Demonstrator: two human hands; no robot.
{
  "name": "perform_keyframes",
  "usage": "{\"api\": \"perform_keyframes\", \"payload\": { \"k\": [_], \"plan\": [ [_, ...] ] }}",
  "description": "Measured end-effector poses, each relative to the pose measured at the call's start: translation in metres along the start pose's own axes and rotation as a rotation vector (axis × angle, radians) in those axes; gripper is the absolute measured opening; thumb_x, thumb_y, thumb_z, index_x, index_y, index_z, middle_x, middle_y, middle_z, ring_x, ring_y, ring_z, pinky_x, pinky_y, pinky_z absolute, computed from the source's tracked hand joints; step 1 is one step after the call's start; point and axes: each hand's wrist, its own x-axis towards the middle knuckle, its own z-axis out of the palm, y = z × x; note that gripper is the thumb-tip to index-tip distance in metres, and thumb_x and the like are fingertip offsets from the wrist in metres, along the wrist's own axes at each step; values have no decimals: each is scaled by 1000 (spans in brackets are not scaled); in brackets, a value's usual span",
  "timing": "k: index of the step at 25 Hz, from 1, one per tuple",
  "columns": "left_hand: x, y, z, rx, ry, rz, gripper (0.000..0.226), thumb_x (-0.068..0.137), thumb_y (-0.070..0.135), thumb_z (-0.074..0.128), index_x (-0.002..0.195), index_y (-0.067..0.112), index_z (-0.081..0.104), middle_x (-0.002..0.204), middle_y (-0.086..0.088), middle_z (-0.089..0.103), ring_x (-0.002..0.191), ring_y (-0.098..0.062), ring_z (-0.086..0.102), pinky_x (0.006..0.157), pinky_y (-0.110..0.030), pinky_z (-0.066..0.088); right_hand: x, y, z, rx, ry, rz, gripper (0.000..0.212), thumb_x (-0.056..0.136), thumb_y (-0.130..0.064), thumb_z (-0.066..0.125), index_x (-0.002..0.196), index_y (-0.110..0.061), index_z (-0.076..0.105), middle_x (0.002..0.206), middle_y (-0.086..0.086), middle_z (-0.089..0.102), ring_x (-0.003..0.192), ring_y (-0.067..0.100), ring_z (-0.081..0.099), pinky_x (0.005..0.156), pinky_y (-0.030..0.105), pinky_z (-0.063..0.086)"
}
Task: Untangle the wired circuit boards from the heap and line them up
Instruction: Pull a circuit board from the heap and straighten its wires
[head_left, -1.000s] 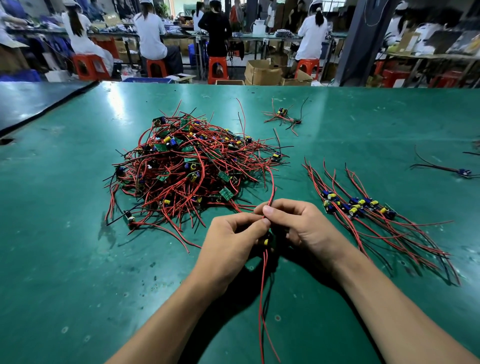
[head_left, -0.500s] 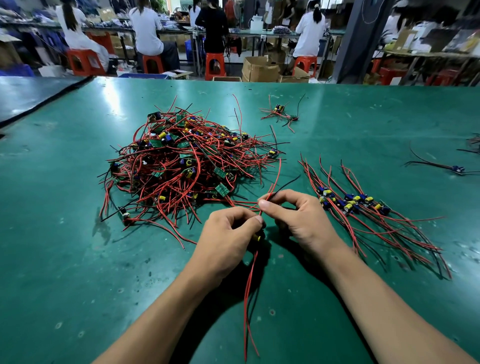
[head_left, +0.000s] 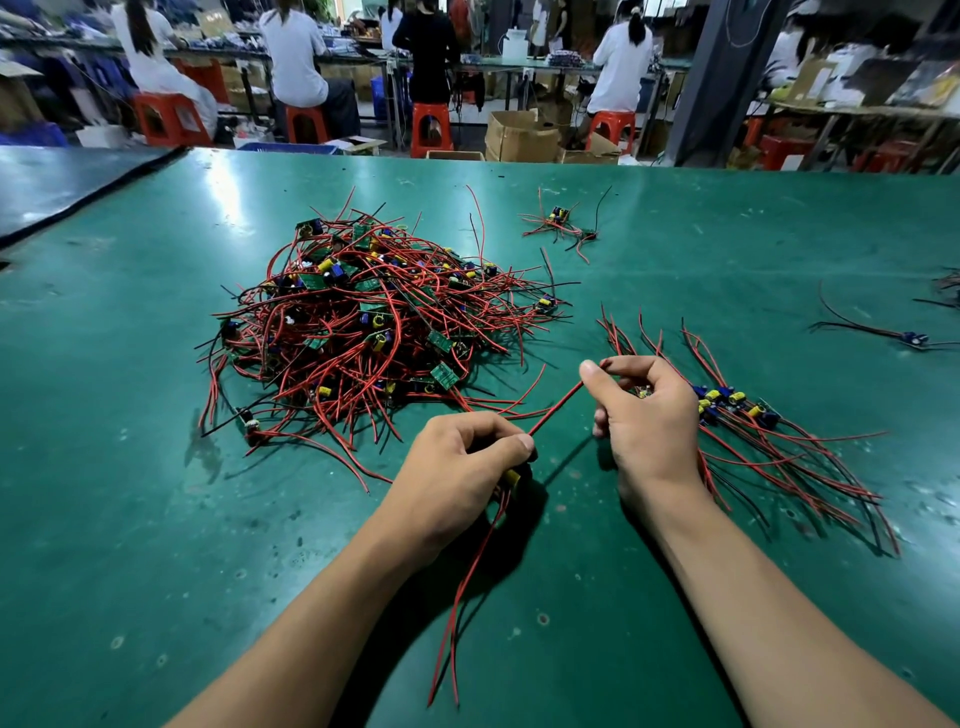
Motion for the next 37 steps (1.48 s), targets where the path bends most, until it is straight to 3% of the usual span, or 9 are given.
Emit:
{"api": "perform_keyframes", "payload": {
  "k": [6,11,13,17,21,25,28,30,37],
  "plan": [
    [0,-1,-2,-21,-3,0,17,89,17,67,74,11,72,63,1,64,58,-13,57,59,-24,44,1,-4,0,-4,-5,16,18,88,-15,75,80,-18,59,60,-10,57,41,7,47,38,23,40],
    [0,-2,-2,-57,25,-7,15,90,17,67,78,10,74,64,2,64,61,-13,53,65,-30,42,-6,-13,3,298,-229,344,13,86,-18,73,88,-17,60,61,-7,53,46,7,47,40,19,39],
    [1,-3,-2,-113,17,-32,15,90,16,66,80,9,75,65,2,64,58,-10,53,62,-28,40,-10,-16,4,357,-363,473,28,74,-18,77,98,-12,64,69,-2,57,51,7,51,42,18,42],
    [2,-4,-3,-201,13,-43,15,92,14,64,84,9,75,66,-1,63,58,-14,55,60,-27,41,-10,-19,3,468,-458,639,25,69,-14,78,89,-4,69,76,3,63,51,6,52,43,15,44],
    [2,-4,-3,-239,13,-7,13,93,12,63,89,9,75,70,-3,67,61,-16,60,59,-24,47,-18,-17,5,274,-669,582,41,75,-22,76,113,-7,68,76,-1,65,52,6,50,44,17,43],
    [-1,-2,-2,-259,1,31,18,93,6,60,89,13,76,73,-3,73,61,-11,67,57,-18,51,-24,-16,5,132,-737,506,36,75,-28,79,108,-14,74,70,-2,61,54,7,51,45,18,42],
    [0,0,-3,-354,-15,-41,18,93,7,60,88,11,76,75,-12,71,62,-18,67,56,-25,54,-25,-17,5,160,-797,498,31,85,-31,71,114,-20,74,79,2,52,56,6,48,45,17,40],
    [1,1,-5,-424,-30,-102,17,92,8,61,87,10,76,74,-14,68,58,-20,64,53,-25,53,-25,-16,6,211,-801,489,31,87,-31,68,116,-21,74,82,1,51,56,6,43,44,17,37],
    [1,2,-6,-373,-20,-125,23,92,11,61,74,13,75,64,-9,63,52,-15,57,50,-23,48,-18,-11,1,229,-693,359,22,76,-26,79,97,-19,77,57,-8,47,45,4,34,40,17,27]
  ]
}}
